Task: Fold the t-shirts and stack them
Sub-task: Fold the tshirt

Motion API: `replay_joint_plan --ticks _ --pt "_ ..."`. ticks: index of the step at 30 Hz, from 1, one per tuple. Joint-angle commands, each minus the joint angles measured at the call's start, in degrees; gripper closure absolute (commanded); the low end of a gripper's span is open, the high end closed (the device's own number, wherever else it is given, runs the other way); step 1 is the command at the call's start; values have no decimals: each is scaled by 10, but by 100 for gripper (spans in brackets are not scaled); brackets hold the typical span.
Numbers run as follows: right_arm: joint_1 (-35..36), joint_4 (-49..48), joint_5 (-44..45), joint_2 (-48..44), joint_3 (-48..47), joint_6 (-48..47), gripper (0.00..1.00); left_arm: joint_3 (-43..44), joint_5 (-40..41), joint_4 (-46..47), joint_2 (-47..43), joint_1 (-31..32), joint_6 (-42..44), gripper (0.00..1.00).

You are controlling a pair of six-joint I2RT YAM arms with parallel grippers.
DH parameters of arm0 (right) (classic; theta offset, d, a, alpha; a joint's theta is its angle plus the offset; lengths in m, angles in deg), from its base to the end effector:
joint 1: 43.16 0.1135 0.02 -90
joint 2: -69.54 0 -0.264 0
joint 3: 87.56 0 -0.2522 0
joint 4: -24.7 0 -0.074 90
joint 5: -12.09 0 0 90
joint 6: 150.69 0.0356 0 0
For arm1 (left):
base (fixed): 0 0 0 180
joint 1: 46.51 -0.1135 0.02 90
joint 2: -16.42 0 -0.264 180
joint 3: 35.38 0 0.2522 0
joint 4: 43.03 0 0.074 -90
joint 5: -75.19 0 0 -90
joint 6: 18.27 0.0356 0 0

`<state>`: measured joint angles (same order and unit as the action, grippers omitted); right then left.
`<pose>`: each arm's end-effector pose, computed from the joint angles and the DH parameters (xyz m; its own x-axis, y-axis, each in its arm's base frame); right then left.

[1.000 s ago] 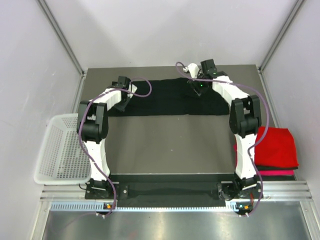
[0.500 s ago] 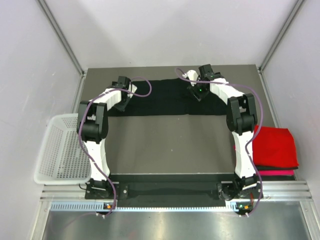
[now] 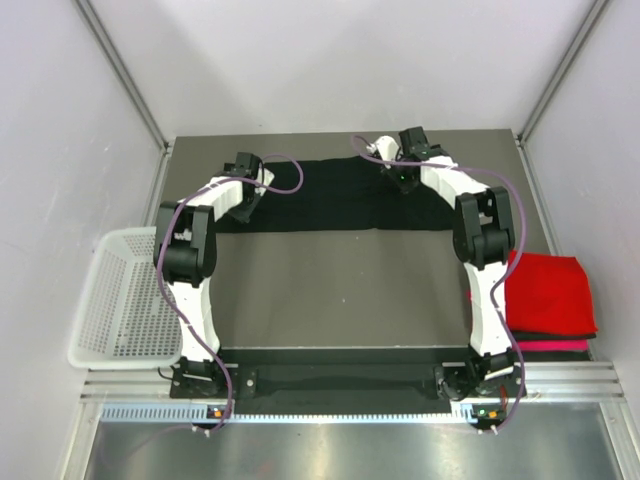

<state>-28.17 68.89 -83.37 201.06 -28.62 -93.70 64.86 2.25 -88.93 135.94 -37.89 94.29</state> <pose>0.4882 0.1342 0.1761 -0.4915 -0.6930 -0.5275 -0.6897 0.6795 -0.2501 0.4302 -0.0546 0.1619 -0.8205 0.4953 -0.2855 0.3642 0.8377 0.4069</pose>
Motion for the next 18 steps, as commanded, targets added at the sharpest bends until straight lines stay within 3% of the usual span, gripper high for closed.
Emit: replay_joint_plan --ticks 1,9,10,13,18 --pt "21 -49 36 -22 -34 -18 89 -11 -7 -16 -4 -2 -11 77" --pt "71 -93 68 92 -206 -46 87 -23 -3 -19 -5 -1 -13 76" --pt "81 -123 72 94 -208 -48 79 -23 -2 -20 -5 0 -13 77" --pt "97 -199 92 63 -154 -46 53 -20 3 -24 -5 2 -12 76" --pt "97 -225 129 -14 -44 -51 52 -21 5 -26 -14 3 -14 76"
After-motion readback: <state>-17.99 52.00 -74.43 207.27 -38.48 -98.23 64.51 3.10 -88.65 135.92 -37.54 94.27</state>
